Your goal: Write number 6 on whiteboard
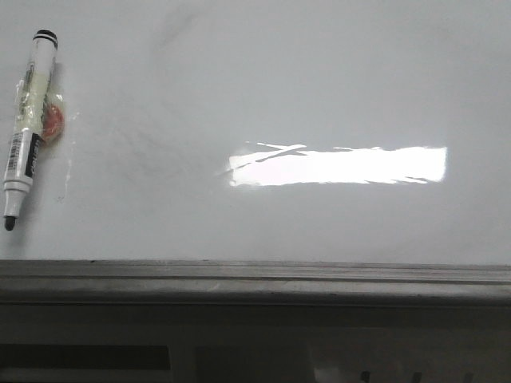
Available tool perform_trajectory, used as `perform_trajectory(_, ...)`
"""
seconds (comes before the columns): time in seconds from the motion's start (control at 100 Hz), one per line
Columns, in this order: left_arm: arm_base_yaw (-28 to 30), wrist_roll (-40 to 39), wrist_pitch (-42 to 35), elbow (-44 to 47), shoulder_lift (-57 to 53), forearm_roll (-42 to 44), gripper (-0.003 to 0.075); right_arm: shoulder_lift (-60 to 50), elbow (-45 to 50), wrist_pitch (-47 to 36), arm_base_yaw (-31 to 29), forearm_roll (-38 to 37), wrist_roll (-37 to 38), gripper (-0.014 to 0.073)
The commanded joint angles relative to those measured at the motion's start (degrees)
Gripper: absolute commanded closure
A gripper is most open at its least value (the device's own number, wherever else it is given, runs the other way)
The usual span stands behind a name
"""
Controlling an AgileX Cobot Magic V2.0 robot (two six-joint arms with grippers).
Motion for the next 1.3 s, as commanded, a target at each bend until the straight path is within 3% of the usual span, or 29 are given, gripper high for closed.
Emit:
perform_trajectory(0.0, -3.6, -0.2, -7.1, -1.5, 1.9, 0.4, 0.0435, 1.1, -2.0, -5.1, -0.3, 0.2, -0.1, 0.0657)
perform_trajectory(0.29, -26.2, -0.2, -6.7, -1.5, 7.1, -6.3, 0.0432, 1.1, -2.0, -5.6, -0.3, 0.2, -0.1, 0.0657)
perform_trajectory(0.5, -36.5, -0.2, -5.7, -1.5, 15.0, -12.4, 0.0319, 1.1, -2.0, -5.5, -0.3, 0.2, -0.1, 0.0657)
perform_trajectory(0.65, -38.7, -0.2, -7.2, -1.5, 20.9, -17.5, 0.0319, 1.1, -2.0, -5.5, -0.3, 0.2, -0.1, 0.0657)
perform_trajectory(1.15, -37.3, -0.1, -12.8, -1.5, 32.7, -15.1, 0.0324, 1.1, -2.0, -5.7, -0.3, 0.2, -0.1, 0.0657)
perform_trajectory(1.29, -35.1, -0.1, -14.4, -1.5, 34.8, -15.4, 0.0454, 1.1, -2.0, -5.8, -0.3, 0.2, -0.1, 0.0657)
